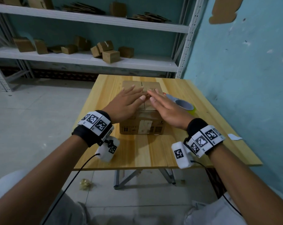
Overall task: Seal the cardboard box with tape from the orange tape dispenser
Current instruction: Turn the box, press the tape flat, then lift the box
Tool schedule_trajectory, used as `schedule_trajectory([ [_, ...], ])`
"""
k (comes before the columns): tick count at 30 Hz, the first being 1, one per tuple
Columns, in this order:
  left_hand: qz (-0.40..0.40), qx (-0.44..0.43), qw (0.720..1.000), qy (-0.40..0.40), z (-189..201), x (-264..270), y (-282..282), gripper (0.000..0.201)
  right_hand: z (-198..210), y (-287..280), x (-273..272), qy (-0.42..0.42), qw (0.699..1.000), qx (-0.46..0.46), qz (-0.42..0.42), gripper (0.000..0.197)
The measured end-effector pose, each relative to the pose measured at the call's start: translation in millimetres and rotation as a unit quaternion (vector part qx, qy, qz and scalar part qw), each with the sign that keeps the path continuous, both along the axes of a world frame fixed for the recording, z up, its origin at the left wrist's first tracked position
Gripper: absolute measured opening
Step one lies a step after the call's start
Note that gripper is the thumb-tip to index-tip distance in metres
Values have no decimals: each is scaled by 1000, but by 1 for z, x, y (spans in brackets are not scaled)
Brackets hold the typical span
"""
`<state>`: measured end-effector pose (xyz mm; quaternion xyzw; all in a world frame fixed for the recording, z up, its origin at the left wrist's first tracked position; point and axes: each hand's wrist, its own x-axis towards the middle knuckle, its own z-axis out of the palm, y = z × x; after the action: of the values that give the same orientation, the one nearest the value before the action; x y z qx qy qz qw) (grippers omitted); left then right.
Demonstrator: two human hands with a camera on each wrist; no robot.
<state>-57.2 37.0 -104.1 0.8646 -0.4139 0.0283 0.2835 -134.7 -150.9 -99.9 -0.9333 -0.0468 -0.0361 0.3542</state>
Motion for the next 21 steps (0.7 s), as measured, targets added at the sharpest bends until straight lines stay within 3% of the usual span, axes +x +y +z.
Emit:
schedule_trajectory([
  [5, 30, -111, 990, 82, 1, -4, -2, 56, -9, 2, 2, -26, 988, 150, -6, 53],
  [12, 61, -258, 947, 179, -3, -6, -6, 46, -21, 8, 5, -69, 930, 360, -20, 61],
  [15, 67, -313, 922, 217, -5, -5, -8, 46, -23, 11, 5, -84, 911, 402, -42, 66],
  [21, 42, -339, 919, 198, -14, -1, -7, 53, -23, 19, 4, -101, 896, 428, -62, 60],
])
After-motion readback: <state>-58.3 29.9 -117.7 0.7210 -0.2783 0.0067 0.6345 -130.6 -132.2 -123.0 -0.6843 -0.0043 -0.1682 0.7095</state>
